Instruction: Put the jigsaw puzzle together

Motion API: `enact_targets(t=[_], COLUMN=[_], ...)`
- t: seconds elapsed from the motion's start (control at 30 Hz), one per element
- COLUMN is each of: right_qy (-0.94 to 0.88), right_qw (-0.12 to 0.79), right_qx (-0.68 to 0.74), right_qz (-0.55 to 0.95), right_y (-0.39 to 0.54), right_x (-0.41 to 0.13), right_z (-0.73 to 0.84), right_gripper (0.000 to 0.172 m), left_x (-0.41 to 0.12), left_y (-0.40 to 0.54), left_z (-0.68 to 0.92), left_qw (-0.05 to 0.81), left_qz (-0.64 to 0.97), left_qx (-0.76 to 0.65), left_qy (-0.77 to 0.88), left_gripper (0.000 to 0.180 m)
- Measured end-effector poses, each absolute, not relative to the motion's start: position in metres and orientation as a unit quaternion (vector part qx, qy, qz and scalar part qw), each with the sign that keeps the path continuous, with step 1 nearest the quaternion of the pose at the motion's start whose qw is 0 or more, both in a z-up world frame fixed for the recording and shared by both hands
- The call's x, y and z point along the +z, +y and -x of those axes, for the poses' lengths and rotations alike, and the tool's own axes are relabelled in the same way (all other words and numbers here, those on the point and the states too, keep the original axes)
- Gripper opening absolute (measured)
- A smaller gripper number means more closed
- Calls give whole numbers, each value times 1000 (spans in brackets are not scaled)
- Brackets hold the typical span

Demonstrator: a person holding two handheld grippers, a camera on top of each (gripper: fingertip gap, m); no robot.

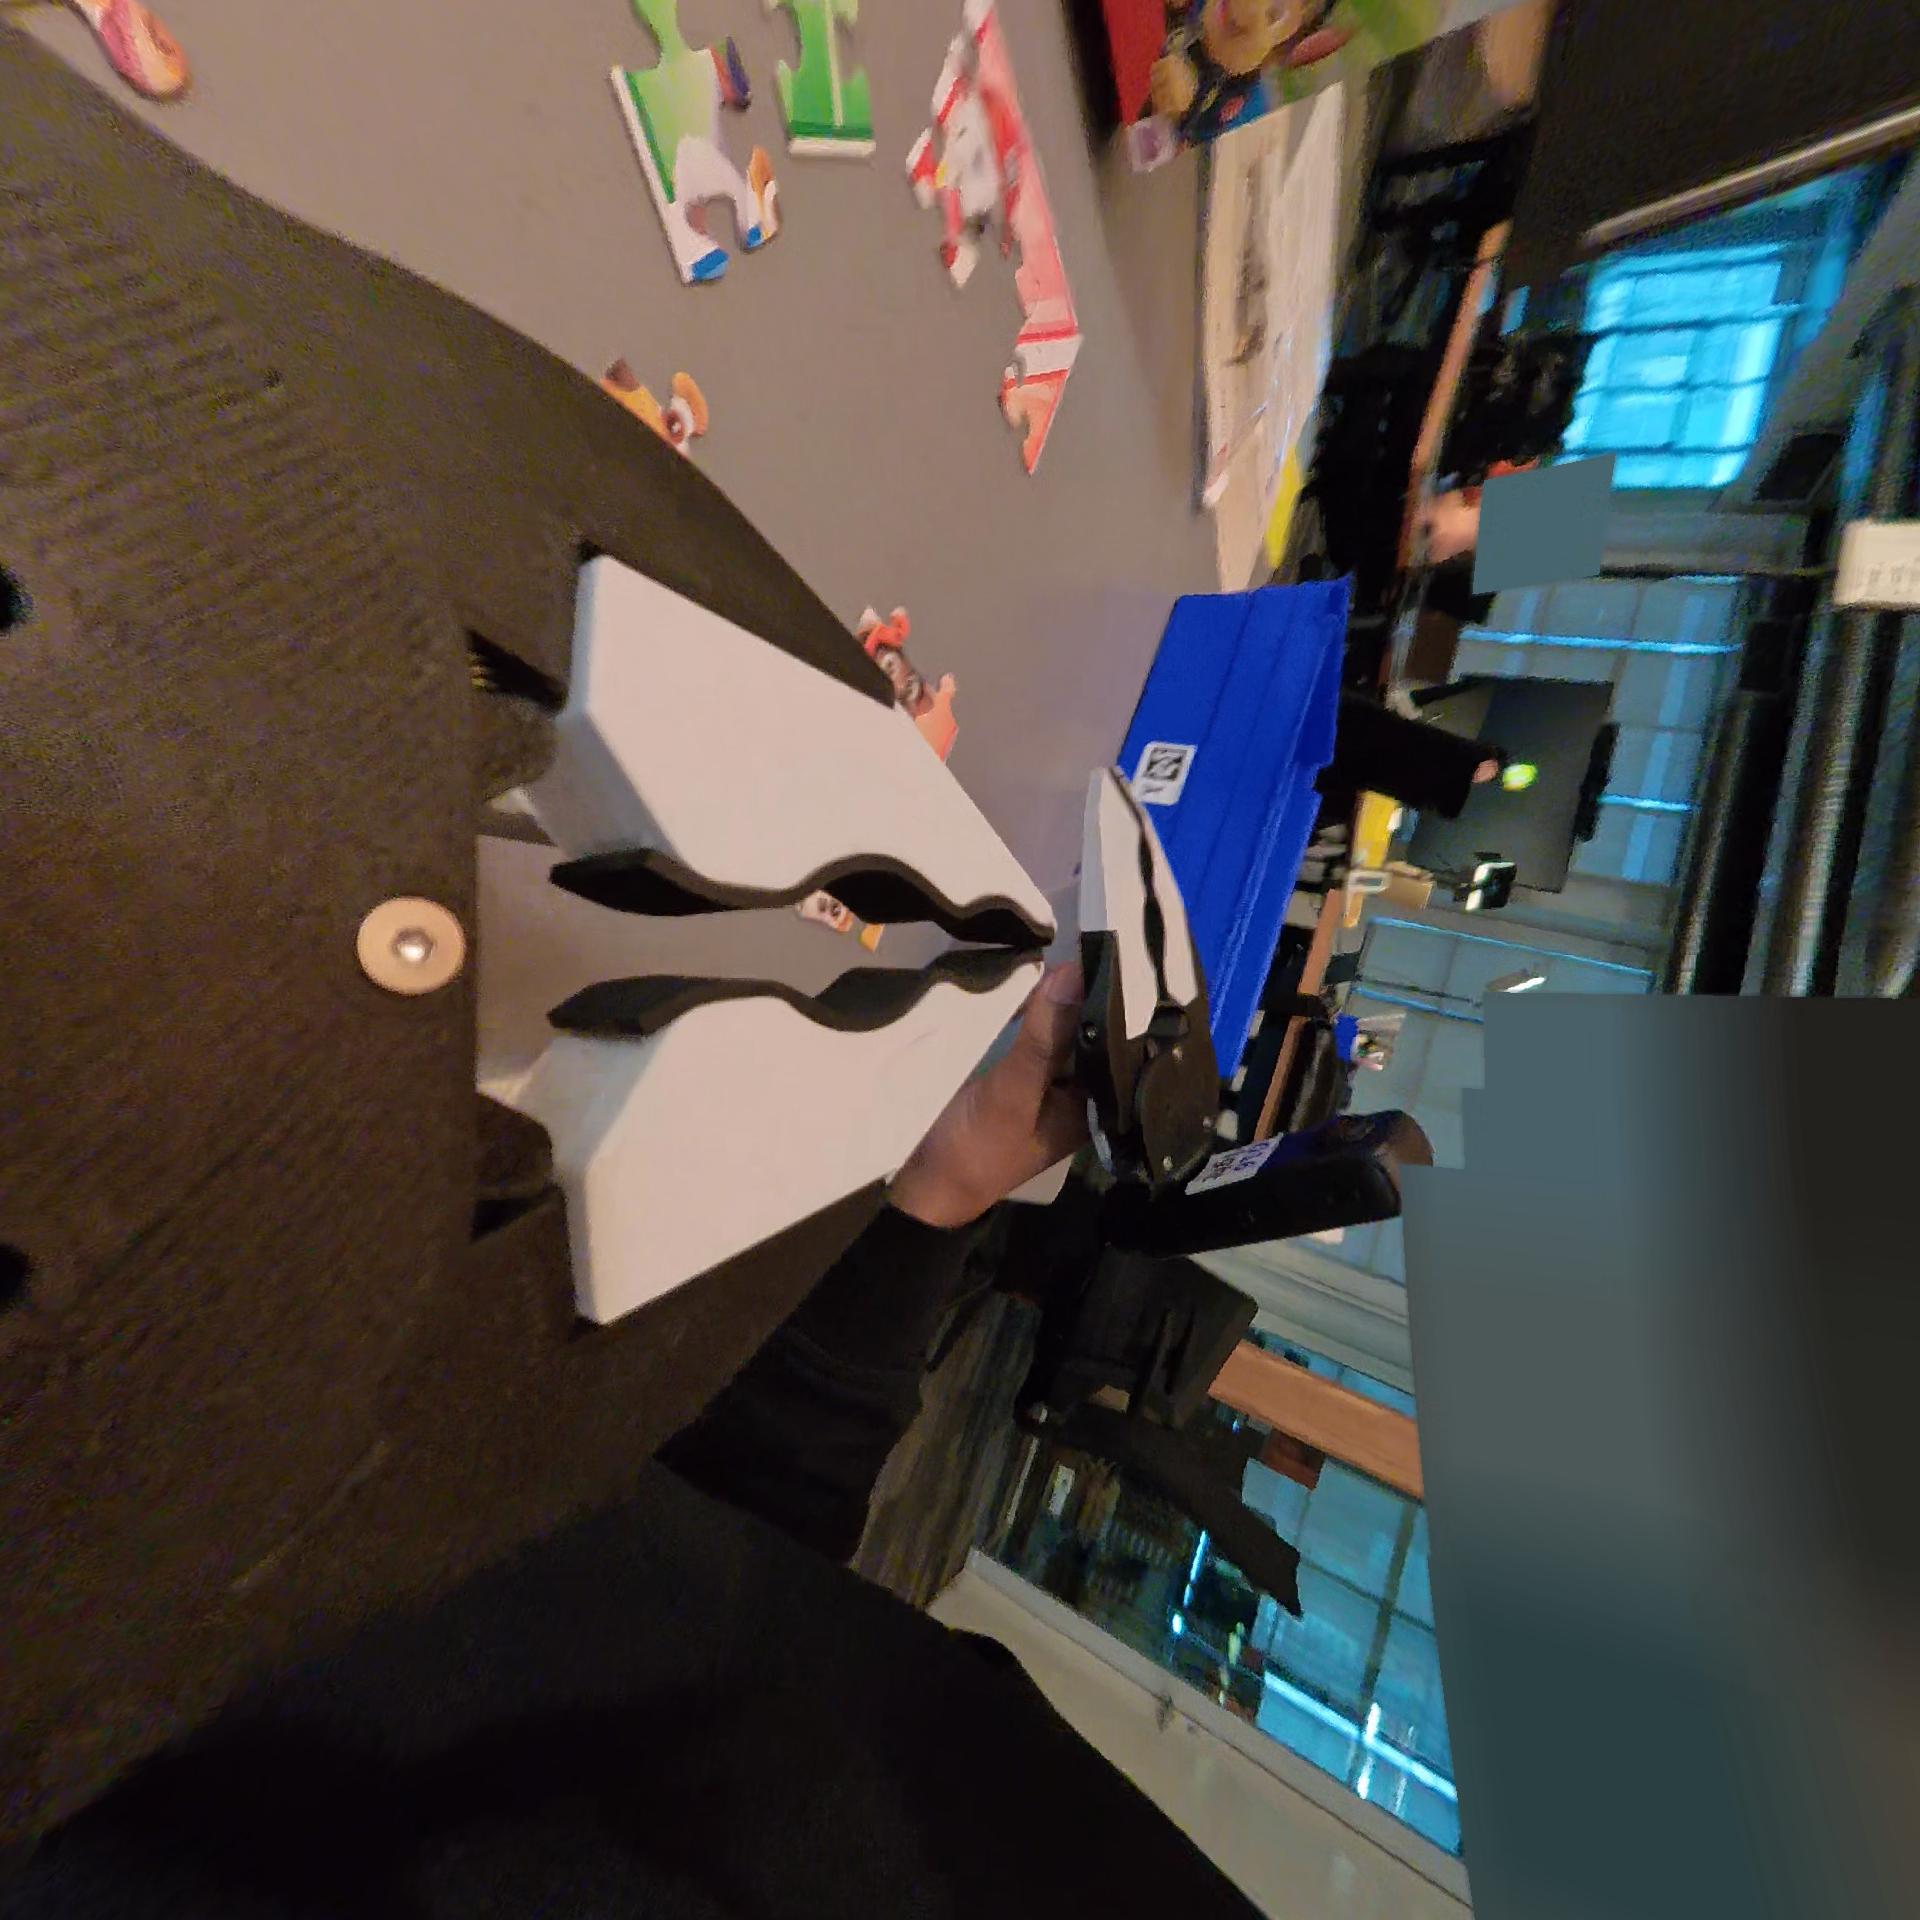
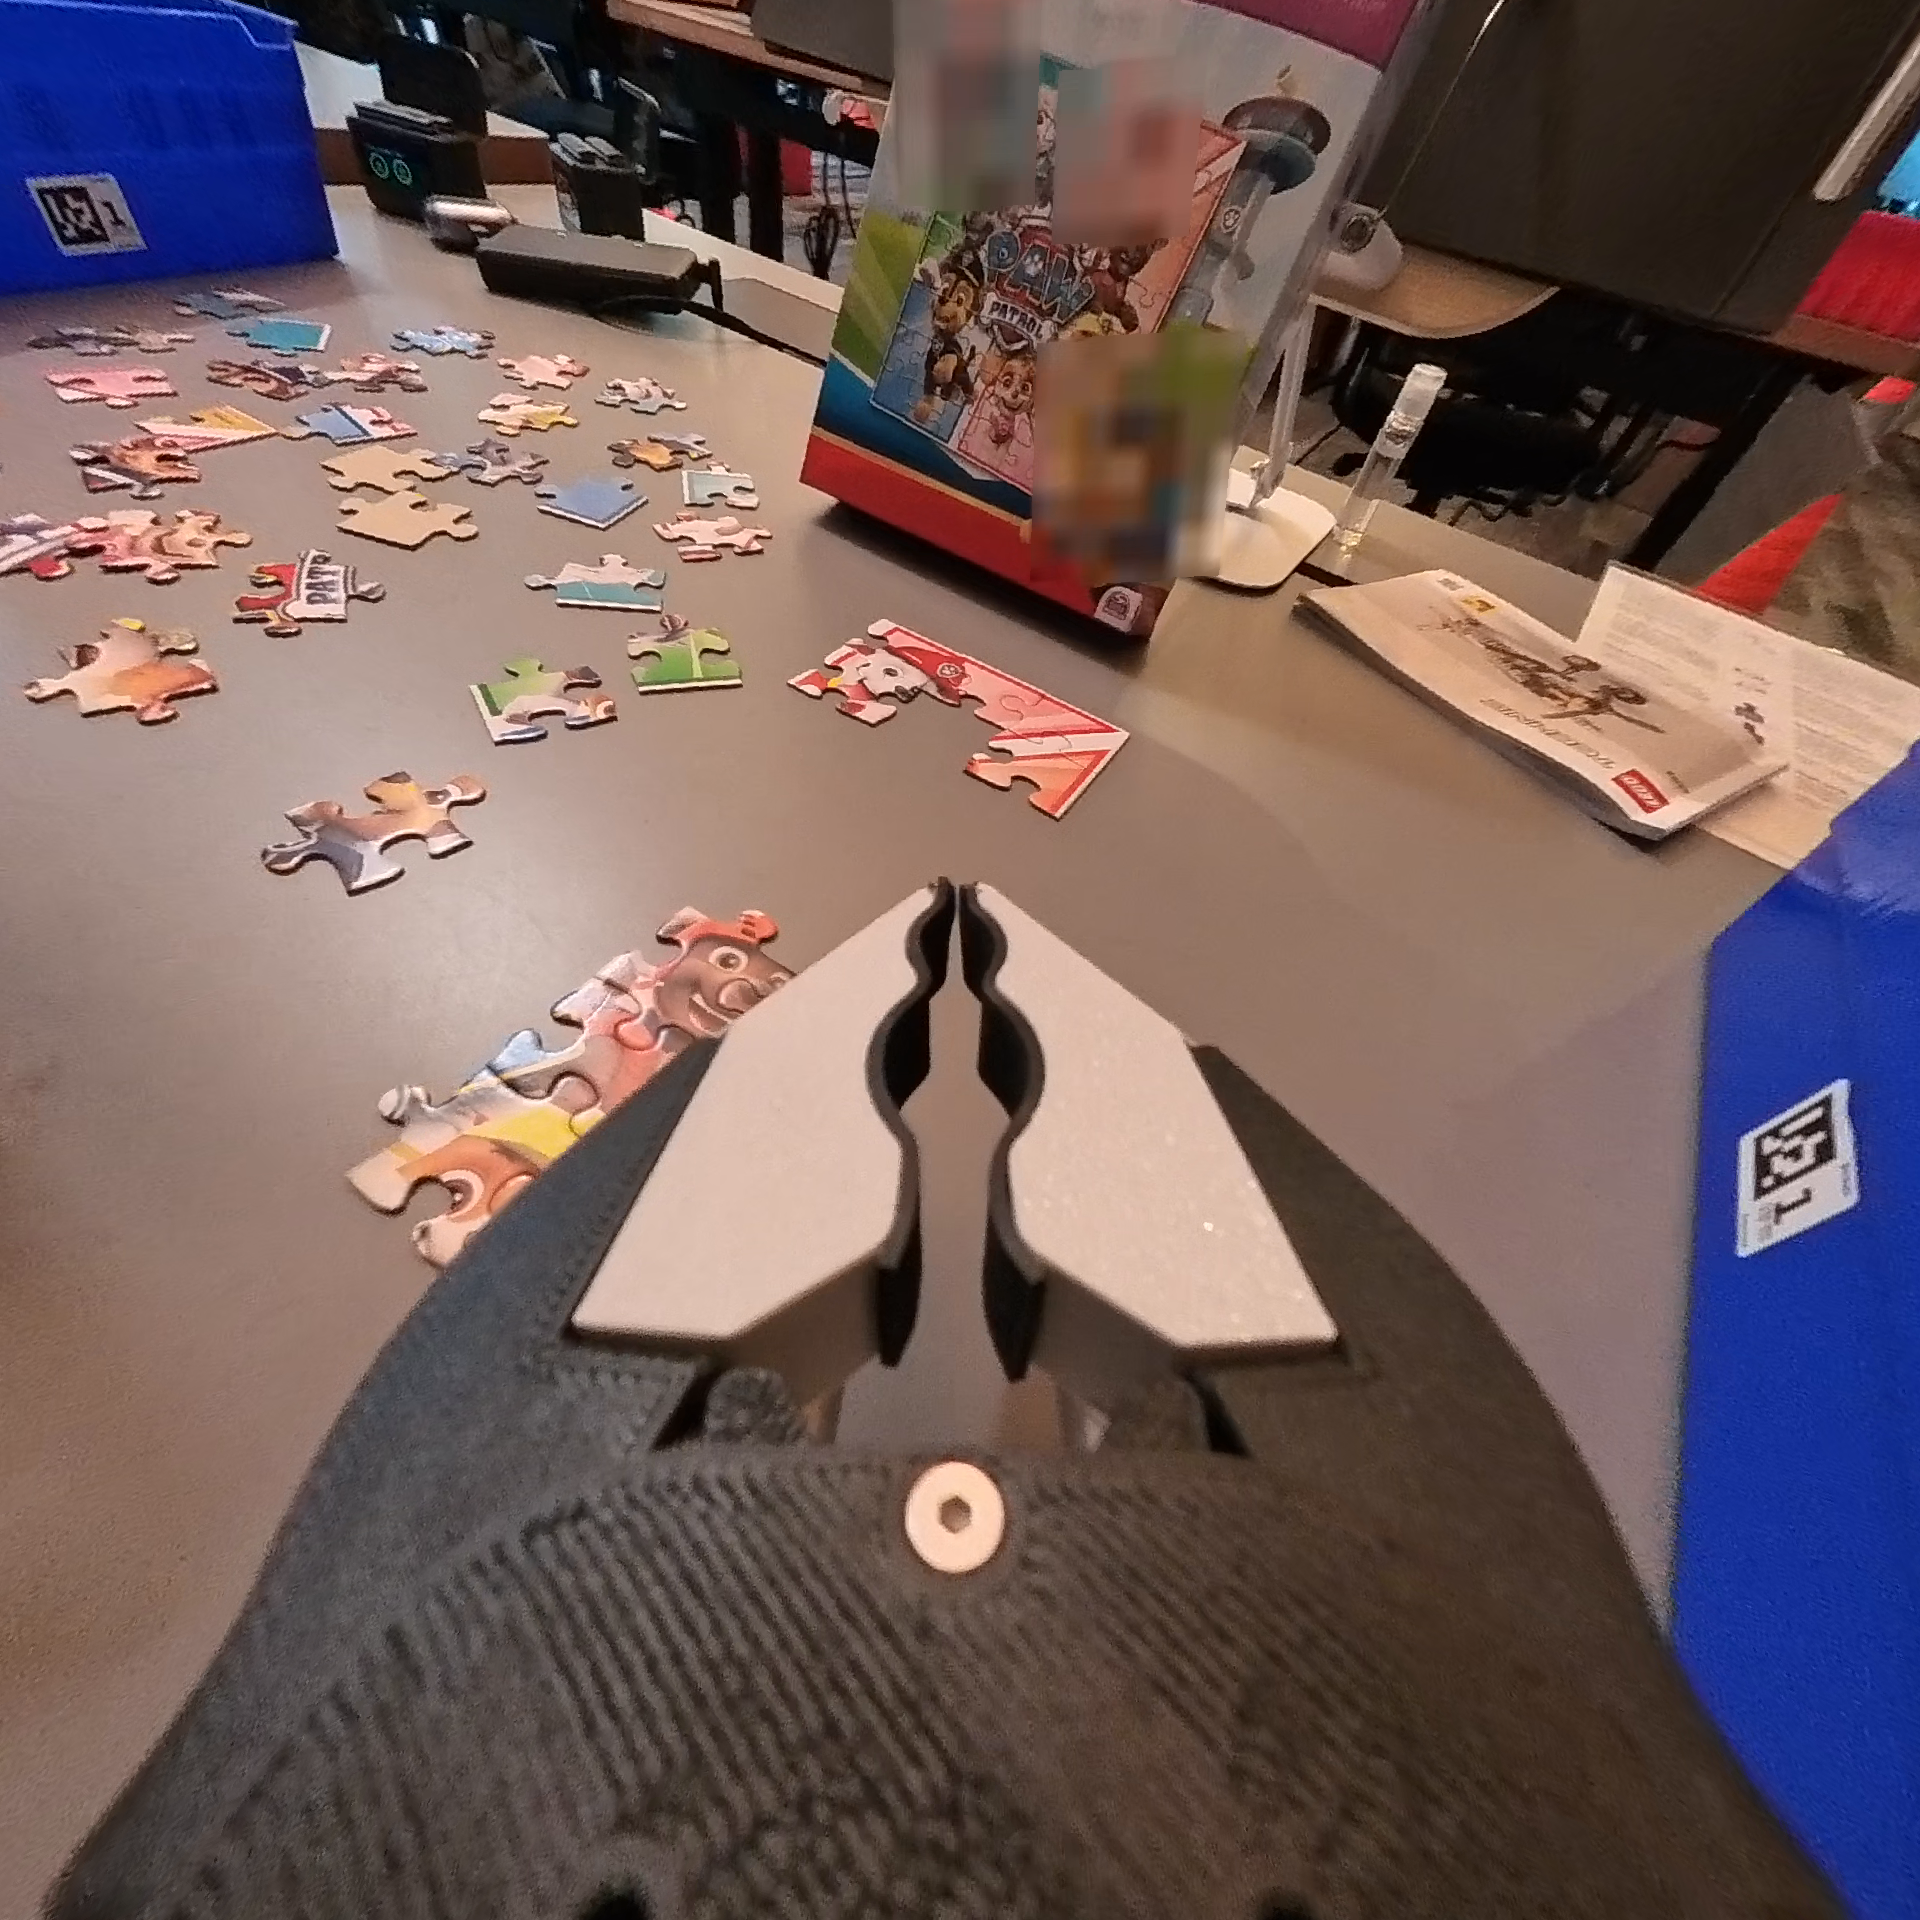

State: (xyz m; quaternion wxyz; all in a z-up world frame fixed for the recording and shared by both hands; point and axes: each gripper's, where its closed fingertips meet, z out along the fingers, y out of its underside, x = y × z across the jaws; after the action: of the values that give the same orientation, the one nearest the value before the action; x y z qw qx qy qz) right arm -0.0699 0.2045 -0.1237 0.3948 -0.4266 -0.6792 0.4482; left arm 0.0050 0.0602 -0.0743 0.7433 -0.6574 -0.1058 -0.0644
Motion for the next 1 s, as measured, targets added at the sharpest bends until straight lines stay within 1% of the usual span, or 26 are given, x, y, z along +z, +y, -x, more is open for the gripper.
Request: enact_targets(t=[0.1,0.17,0.77,0.83,0.9,1.0], right_qy=[-678,-679,-694,-694,-693,-693], right_qw=[393,392,394,395,395,397], right_qx=[456,456,425,425,426,429], right_qz=[422,421,427,426,426,423], right_y=[203,203,203,203,203,202], right_x=[-122,-122,-131,-131,-130,-129], right_z=[69,68,72,72,72,71], right_gripper=[0,0,1,1,1,1], left_x=[-69,-70,-59,-58,-58,-52], left_y=[57,58,40,38,32,-10], left_z=[-7,-9,6,9,18,74], left_qw=[754,752,785,787,780,742], left_qz=[651,654,604,601,606,623], left_qx=[6,13,-45,-45,-35,81], left_qy=[-87,-79,-127,-136,-152,-234], left_gripper=[0,0,1,5,13,30])
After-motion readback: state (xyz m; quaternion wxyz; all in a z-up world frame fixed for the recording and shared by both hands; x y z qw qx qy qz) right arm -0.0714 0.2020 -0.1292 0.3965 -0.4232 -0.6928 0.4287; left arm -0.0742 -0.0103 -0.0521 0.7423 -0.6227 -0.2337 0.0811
